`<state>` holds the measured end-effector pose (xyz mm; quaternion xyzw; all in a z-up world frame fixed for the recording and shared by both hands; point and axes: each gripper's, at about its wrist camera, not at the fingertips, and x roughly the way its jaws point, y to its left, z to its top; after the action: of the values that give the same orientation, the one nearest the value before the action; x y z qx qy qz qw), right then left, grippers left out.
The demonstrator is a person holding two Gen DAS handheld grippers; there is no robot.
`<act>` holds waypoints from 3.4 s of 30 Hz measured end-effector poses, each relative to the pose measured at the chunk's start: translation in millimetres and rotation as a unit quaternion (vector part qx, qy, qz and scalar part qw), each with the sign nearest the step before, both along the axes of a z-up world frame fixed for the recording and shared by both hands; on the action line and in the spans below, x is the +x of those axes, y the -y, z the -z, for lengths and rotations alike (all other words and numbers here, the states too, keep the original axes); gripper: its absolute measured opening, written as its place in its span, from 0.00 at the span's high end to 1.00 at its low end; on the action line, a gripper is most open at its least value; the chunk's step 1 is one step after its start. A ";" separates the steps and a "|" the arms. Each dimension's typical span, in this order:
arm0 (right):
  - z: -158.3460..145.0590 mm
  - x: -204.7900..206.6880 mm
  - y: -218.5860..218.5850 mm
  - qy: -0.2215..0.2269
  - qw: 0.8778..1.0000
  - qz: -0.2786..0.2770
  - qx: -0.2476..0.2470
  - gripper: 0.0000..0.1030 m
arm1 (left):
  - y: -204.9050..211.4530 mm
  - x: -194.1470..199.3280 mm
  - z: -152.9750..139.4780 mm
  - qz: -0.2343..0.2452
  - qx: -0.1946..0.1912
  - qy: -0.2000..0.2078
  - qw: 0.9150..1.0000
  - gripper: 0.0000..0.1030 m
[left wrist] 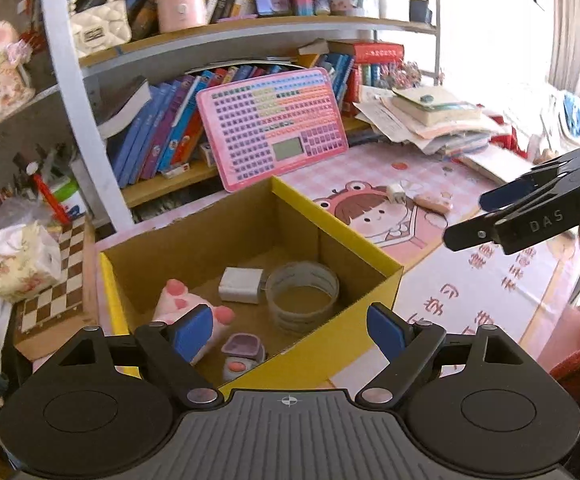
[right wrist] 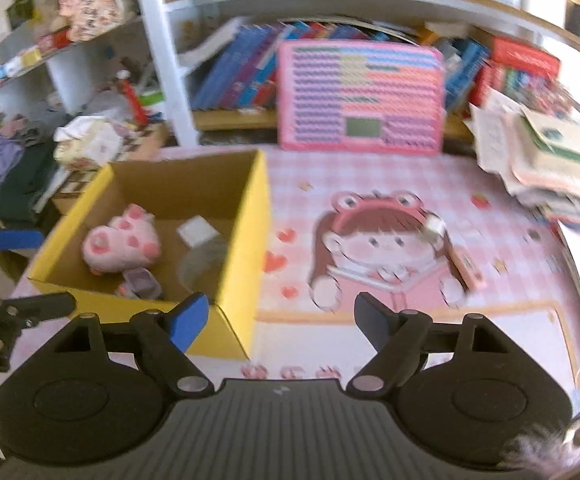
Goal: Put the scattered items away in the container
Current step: 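Move both tools back toward the white charger and pink stick on the mat, then grasp the white charger with left tool while right tool grasps the pink stick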
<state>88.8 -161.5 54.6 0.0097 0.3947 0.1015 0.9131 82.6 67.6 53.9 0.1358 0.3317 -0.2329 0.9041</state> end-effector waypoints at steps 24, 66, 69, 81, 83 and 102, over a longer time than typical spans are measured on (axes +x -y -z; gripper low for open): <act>31.7 -46.4 49.4 -0.003 0.989 0.137 -0.046 0.16 | 67.8 3.7 21.1 0.098 0.003 -0.018 0.995 0.15; 54.7 16.8 159.8 -0.005 0.996 0.084 -0.029 0.10 | 217.1 47.7 35.3 0.044 0.034 -0.040 0.998 0.15; 59.2 24.7 167.0 -0.006 0.997 0.072 -0.024 0.10 | 225.5 54.8 39.2 0.029 0.042 -0.044 0.998 0.15; 75.1 56.2 191.5 -0.007 0.999 0.046 -0.009 0.10 | 246.8 76.7 49.4 -0.016 0.075 -0.048 0.996 0.15; 77.8 61.5 193.7 -0.005 0.999 0.042 -0.013 0.10 | 247.6 81.3 50.3 -0.024 0.073 -0.050 0.996 0.15; 106.5 111.1 195.5 -0.007 0.999 0.007 -0.042 0.42 | 259.6 139.0 66.9 -0.084 0.060 -0.065 0.993 0.15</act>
<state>200.0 -357.0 -51.9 -0.0251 0.4052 0.0780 0.9106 221.6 -192.0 -13.1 0.1465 0.4131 -0.1442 0.8872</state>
